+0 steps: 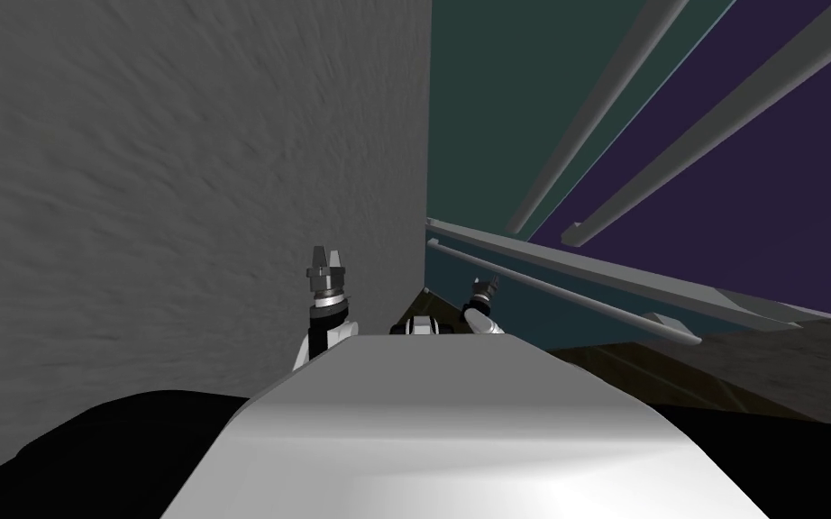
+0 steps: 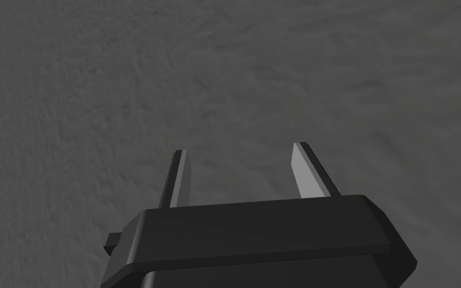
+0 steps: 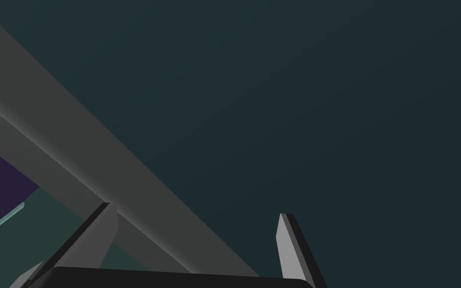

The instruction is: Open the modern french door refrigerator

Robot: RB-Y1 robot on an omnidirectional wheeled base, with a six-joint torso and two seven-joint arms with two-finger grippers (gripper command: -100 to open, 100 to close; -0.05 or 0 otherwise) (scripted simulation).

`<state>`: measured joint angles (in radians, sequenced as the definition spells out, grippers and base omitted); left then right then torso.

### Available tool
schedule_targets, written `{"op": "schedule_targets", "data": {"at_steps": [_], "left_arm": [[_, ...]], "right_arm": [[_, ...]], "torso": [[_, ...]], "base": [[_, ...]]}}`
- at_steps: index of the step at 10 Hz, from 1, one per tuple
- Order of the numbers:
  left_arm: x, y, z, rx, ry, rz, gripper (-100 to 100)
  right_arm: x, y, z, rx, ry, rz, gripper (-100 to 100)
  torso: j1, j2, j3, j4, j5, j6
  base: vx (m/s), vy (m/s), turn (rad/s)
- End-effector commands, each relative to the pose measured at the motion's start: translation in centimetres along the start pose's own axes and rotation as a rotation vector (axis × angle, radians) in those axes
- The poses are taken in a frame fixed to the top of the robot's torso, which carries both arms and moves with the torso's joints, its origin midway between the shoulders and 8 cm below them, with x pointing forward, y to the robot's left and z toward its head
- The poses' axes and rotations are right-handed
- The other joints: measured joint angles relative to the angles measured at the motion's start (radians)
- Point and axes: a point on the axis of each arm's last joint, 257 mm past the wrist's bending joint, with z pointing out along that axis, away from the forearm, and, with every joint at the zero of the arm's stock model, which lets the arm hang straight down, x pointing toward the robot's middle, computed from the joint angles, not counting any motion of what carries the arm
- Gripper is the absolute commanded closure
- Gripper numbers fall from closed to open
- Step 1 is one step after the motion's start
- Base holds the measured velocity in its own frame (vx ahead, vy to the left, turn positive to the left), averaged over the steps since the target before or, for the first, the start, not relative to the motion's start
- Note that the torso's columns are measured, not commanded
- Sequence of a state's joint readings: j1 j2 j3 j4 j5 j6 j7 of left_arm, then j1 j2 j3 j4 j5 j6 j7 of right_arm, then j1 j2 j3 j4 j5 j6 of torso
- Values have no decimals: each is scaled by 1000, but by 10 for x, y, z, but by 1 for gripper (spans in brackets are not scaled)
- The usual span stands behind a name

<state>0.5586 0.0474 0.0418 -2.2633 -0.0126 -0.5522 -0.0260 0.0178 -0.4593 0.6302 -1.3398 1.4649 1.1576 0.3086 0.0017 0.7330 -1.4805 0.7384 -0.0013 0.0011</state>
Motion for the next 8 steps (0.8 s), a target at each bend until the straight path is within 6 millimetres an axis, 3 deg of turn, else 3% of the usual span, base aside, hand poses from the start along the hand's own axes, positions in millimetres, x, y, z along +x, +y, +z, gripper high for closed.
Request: {"op": "schedule_targets", "data": {"at_steps": [1, 8], "left_arm": [[0, 1, -1, -4, 1, 0, 0], [1, 9, -8, -32, 4, 0, 0]], "right_arm": [[11, -17, 0, 74, -15, -86, -100], [32, -60, -9, 238, -55, -258, -100]], "torso": [[0, 0, 0, 0, 0, 0], [0, -5, -3, -2, 0, 3]], "base": [[48, 0, 23], [42, -7, 15]]}}
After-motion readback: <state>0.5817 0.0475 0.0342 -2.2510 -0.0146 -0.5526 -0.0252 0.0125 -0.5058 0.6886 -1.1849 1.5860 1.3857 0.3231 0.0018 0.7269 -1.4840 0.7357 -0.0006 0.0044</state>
